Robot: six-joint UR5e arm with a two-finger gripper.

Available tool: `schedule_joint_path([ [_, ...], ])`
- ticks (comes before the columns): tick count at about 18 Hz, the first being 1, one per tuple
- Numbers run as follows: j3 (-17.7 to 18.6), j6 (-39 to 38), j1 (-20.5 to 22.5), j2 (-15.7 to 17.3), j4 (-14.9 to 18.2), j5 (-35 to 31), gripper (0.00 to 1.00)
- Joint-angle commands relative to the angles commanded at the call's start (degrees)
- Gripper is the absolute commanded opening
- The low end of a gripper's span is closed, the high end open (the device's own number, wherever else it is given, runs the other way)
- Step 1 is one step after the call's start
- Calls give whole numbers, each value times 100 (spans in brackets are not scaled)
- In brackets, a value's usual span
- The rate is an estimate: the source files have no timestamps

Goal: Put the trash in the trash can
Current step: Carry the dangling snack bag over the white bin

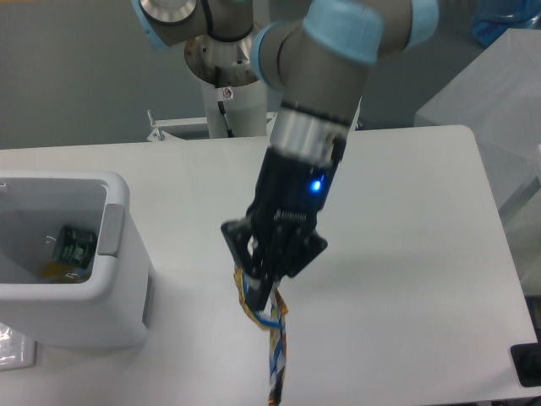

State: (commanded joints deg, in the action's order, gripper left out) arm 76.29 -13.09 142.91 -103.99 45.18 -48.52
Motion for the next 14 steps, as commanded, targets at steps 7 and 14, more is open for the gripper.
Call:
schedule_joint_path([
  [7, 272, -185, -70, 738, 9, 659, 0],
  [14, 711, -141, -70, 1433, 9, 1504, 0],
])
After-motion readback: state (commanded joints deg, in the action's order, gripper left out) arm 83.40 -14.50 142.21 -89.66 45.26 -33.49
